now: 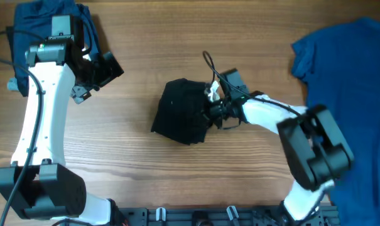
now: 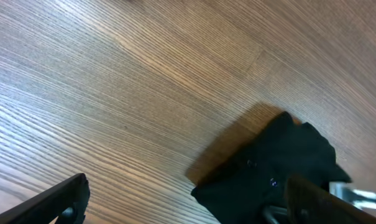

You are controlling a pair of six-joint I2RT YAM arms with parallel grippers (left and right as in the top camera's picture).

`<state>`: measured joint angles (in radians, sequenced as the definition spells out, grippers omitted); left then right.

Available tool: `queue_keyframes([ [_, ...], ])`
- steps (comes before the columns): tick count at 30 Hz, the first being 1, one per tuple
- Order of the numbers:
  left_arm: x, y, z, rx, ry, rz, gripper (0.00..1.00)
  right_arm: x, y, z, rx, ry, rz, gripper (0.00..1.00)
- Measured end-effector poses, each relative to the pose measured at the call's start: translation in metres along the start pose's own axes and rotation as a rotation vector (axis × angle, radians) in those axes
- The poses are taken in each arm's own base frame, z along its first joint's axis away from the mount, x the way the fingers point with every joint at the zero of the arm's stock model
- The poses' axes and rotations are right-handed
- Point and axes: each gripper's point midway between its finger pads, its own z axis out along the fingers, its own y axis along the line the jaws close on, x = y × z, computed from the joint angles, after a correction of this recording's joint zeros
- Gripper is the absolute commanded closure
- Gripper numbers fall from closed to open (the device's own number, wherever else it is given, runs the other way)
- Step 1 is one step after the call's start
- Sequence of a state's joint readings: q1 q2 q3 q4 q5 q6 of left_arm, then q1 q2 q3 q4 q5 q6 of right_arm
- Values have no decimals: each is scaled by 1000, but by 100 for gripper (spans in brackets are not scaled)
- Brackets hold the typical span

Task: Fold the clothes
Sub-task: 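Grasp the black bundle's left side with the left gripper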

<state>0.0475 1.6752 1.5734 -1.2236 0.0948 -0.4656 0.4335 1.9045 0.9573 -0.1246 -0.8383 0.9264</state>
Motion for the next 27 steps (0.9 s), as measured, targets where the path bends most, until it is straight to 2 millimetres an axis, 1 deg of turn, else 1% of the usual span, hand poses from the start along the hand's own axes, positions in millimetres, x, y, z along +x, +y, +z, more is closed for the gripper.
queue_keyframes([
  [1, 0, -1, 0, 3, 2, 8, 0, -2, 11, -9, -7, -37, -30, 38],
  [2, 1, -1, 0, 7, 4, 16, 0, -3, 25, -19, -23, -76, -71, 1],
  [3, 1, -5, 0, 28, 7, 38, 0, -3, 53, -41, -58, -147, -159, 1],
  [4, -1, -9, 2, 48, 2, 51, 0, -1, 68, -58, -70, -200, -220, 0],
  [5, -2, -13, 5, 72, -1, 64, 0, -1, 84, -86, -75, -286, -296, 1],
  [6, 0, -18, 12, 106, 8, 78, 0, -3, 88, -109, -53, -365, -333, 0],
  [7, 1, -23, 18, 142, 11, 96, 0, -6, 85, -123, -21, -413, -337, 1],
  [8, 3, -29, 25, 182, 16, 117, 0, -10, 79, -134, 16, -454, -333, 0],
  [9, 15, -37, 41, 260, 53, 147, 0, -17, 65, -145, 86, -504, -317, 0],
  [10, 24, -39, 53, 302, 82, 160, 0, -21, 55, -148, 127, -522, -300, 1],
  [11, 29, -45, 63, 358, 88, 176, 0, -21, 45, -149, 168, -525, -283, 1],
  [12, 37, -51, 74, 429, 99, 194, 0, -24, 39, -151, 203, -544, -278, 1],
  [13, 41, -56, 81, 481, 98, 209, 0, -27, 35, -154, 228, -561, -274, 0],
  [14, 44, -62, 86, 535, 87, 228, 0, -28, 28, -156, 264, -576, -262, 0],
  [15, 52, -65, 91, 572, 98, 239, 0, -31, 19, -160, 312, -601, -244, 0],
  [17, 62, -76, 95, 616, 104, 274, 0, -34, 4, -168, 396, -636, -215, 0],
  [19, 67, -93, 96, 659, 96, 329, 0, -36, -2, -172, 433, -655, -207, 1],
  [20, 74, -105, 101, 677, 103, 365, 0, -36, -6, -174, 453, -660, -200, 0],
  [22, 89, -114, 113, 681, 145, 396, 0, -36, -8, -175, 465, -663, -195, 1],
  [23, 96, -116, 122, 677, 174, 401, 0, -35, -11, -175, 476, -658, -189, 1],
  [25, 101, -111, 137, 655, 205, 398, 0, -34, -13, -175, 484, -655, -184, 1],
  [27, 103, -108, 145, 643, 217, 400, 0, -34, -13, -175, 484, -655, -184, 0],
])
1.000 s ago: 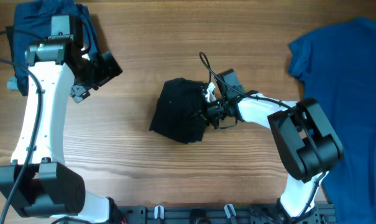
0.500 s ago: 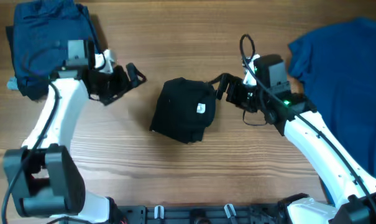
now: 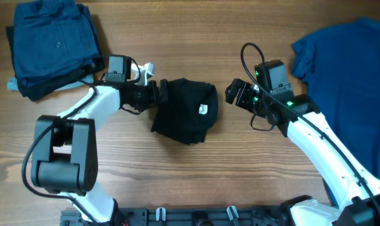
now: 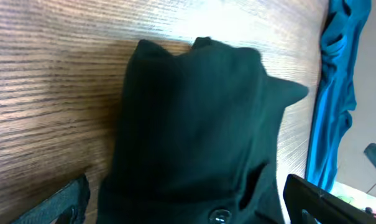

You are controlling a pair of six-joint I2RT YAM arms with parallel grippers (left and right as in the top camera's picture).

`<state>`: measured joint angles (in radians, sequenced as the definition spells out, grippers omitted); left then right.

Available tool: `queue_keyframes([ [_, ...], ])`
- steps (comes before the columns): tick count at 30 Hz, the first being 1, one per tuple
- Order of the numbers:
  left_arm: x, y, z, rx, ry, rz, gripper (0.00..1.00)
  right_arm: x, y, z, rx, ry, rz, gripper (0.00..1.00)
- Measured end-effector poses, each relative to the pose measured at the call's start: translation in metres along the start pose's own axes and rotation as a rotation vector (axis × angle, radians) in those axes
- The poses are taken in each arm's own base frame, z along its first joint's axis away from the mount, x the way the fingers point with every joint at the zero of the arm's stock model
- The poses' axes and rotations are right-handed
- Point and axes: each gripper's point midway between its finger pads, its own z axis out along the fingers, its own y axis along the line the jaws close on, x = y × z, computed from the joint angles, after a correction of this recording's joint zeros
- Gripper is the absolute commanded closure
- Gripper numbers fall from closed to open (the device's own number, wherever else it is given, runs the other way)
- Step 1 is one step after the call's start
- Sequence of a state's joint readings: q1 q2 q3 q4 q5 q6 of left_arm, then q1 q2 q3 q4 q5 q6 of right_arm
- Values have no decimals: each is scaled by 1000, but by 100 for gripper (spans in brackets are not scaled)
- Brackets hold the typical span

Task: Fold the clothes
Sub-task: 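Grasp the black bundle's left side with the left gripper, then lift the bundle with the left gripper and carry it to the top-left stack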

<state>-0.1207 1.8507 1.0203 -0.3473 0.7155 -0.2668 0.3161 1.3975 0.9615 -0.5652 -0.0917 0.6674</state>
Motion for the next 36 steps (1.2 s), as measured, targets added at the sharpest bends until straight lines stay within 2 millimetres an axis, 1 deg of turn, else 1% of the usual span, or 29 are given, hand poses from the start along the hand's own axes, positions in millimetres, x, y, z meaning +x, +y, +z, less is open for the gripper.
queue_keyframes([
  [2, 3, 7, 6, -10, 18, -14, 0, 0, 0, 0, 0, 0, 0, 1],
  [5, 8, 8, 6, -7, 39, -27, 0, 0, 0, 0, 0, 0, 0, 0],
  [7, 17, 6, 6, 0, 75, -50, 2, 0, 0, 0, 0, 0, 0, 0],
  [9, 31, 1, 7, 27, 132, -78, 6, 0, 0, 0, 0, 0, 0, 0],
  [11, 39, -6, 12, 48, 165, -77, 7, 0, 0, 0, -1, 0, 0, 0],
  [12, 48, -14, 18, 64, 201, -66, 7, 0, 0, 0, -1, 0, 0, 0],
  [15, 68, -36, 30, 102, 270, -36, 7, 0, 0, 0, 0, 0, 0, 0],
  [17, 84, -52, 39, 113, 320, -44, 1, 0, 0, 0, -1, 0, 0, 1],
  [18, 87, -55, 41, 117, 330, -46, 0, 0, 0, 0, -1, 0, 0, 0],
  [19, 86, -58, 43, 122, 323, -40, 0, 0, 0, 0, 0, 0, 0, 1],
  [21, 78, -57, 45, 118, 290, -22, 0, 0, 0, 0, 0, 0, 0, 0],
  [24, 68, -47, 46, 69, 247, -44, 2, 0, 0, 0, 0, 1, 0, 0],
  [27, 66, -43, 43, 56, 246, -74, 3, 0, 0, 0, -1, 0, 0, 1],
  [31, 80, -39, 38, 25, 305, -140, 5, 0, 0, 0, 0, 0, 0, 0],
  [32, 92, -37, 34, 12, 349, -187, 5, 0, 0, 0, -1, -1, 0, 0],
  [34, 107, -34, 29, -6, 404, -243, 7, 0, 0, 0, -1, -2, 0, 0],
  [36, 109, -34, 29, -8, 414, -254, 8, -1, 1, 0, -2, -3, 0, 1],
])
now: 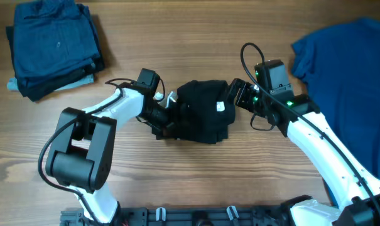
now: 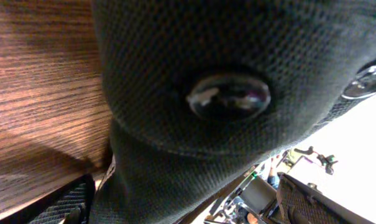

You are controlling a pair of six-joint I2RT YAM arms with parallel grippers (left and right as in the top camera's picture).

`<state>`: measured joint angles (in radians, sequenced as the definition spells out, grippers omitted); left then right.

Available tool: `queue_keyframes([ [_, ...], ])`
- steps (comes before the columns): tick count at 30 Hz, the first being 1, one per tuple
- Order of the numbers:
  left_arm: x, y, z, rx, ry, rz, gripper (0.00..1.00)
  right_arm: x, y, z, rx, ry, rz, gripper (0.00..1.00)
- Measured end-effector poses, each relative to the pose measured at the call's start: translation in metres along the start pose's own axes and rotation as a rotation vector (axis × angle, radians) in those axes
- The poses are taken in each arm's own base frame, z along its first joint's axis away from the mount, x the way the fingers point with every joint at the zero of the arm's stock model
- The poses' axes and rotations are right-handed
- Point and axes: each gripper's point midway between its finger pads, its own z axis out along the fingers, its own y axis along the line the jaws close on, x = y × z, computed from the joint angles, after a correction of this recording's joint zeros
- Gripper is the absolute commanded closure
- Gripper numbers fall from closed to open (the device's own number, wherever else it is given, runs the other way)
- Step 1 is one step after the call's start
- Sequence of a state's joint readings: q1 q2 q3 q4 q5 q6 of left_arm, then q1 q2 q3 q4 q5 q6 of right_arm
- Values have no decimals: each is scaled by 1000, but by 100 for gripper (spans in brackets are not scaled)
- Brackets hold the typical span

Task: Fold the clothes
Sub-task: 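Lift the bundle with the left gripper and carry it to the top-left stack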

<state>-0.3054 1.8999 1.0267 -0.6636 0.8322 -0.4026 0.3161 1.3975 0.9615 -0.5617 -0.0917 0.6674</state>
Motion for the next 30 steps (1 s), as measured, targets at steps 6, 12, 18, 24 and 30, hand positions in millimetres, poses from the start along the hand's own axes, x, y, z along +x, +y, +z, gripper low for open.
queue_keyframes([
  [6, -7, 6, -8, -73, -65, 25, 1, 0, 0, 0, 0, 0, 0, 1],
  [12, -60, -10, -47, -191, -394, 231, 0, 0, 0, 0, -1, -1, 0, 0],
  [18, -76, -16, -40, -156, -417, 309, 0, 0, 0, 0, -1, -1, 0, 1],
  [24, -70, -18, -17, -49, -313, 308, 0, 0, 0, 0, 0, 0, 0, 1],
  [30, -62, -29, -7, 50, -249, 326, 0, 0, 0, 0, 0, 0, 0, 1],
])
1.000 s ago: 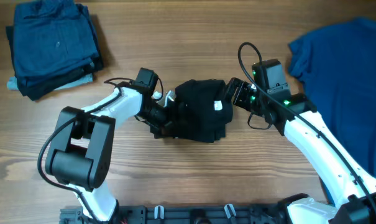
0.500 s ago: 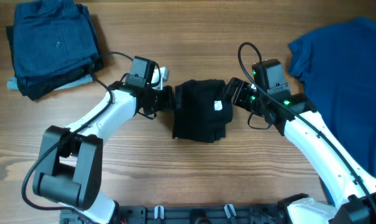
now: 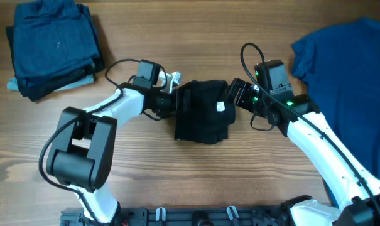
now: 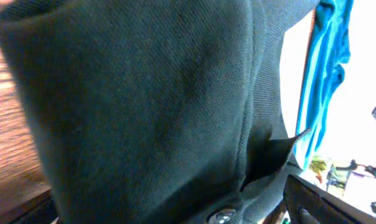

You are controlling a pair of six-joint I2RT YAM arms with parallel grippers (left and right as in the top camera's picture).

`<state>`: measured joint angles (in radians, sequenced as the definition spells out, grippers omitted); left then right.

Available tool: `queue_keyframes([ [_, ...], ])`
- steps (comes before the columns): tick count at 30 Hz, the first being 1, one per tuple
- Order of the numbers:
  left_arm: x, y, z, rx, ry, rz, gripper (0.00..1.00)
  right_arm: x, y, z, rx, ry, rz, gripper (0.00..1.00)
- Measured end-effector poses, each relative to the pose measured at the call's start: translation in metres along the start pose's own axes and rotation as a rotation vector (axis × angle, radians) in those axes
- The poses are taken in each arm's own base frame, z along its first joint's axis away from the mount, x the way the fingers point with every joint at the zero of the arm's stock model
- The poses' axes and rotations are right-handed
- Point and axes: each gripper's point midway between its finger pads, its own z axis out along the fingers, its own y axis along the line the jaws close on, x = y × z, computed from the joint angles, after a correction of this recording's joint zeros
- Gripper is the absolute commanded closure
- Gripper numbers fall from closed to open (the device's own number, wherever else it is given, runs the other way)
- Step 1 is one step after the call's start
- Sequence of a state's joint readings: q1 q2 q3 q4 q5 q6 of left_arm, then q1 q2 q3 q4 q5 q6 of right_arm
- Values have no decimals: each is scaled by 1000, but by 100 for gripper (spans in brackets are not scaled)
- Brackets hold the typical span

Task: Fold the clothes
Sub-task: 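Lift the bundle with the left gripper and carry it to the top-left stack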

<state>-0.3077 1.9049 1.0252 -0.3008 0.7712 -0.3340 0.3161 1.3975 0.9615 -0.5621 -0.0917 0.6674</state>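
A black garment (image 3: 201, 116) lies folded into a compact bundle at the table's middle, a white label on its right part. My left gripper (image 3: 174, 100) is pressed into its upper left edge, jaws wide apart. In the left wrist view the black knit cloth (image 4: 138, 106) fills the frame, with a button (image 4: 224, 216) at the bottom and one finger (image 4: 327, 200) showing at the lower right. My right gripper (image 3: 235, 93) rests against the bundle's upper right edge and looks open.
A stack of folded dark blue clothes (image 3: 51, 47) sits at the far left corner. A loose blue shirt (image 3: 347, 75) is spread over the right side of the wooden table (image 3: 146, 176); its edge also shows as blue cloth (image 4: 329, 68) behind the garment.
My left gripper has moved from the bundle's lower left edge to its upper left edge. The bundle's left side has drawn in, so it is narrower. The right arm has not moved.
First my right gripper was at the black garment's right side and my left arm was by the blue stack. Then the right gripper stood apart and the left touched the garment's left edge. Then the garment lay further right against the right gripper, and now it is more compact.
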Motion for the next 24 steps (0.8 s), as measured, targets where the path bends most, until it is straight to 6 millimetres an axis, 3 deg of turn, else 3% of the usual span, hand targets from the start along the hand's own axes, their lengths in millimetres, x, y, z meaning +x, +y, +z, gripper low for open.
queue_keyframes([
  [6, 3, -8, 7, 53, 24, 15, 2, 0, 0, 0, 0, 0, 0, 0],
  [11, 6, -6, 16, 67, 43, 7, 54, 0, 0, 0, 0, 0, 0, 1],
  [14, 8, -3, 19, 59, 51, -9, 72, 0, 0, 0, 0, -1, 0, 0],
  [15, 8, -3, 19, 58, 51, -12, 90, 0, -1, 2, 6, 1, 0, 0],
  [16, 8, -3, 19, 59, 51, -14, 96, 1, -2, 4, 12, 8, 1, 0],
  [24, -4, -8, 19, 67, 9, 31, 96, 16, -18, 33, 80, 90, 11, 1],
])
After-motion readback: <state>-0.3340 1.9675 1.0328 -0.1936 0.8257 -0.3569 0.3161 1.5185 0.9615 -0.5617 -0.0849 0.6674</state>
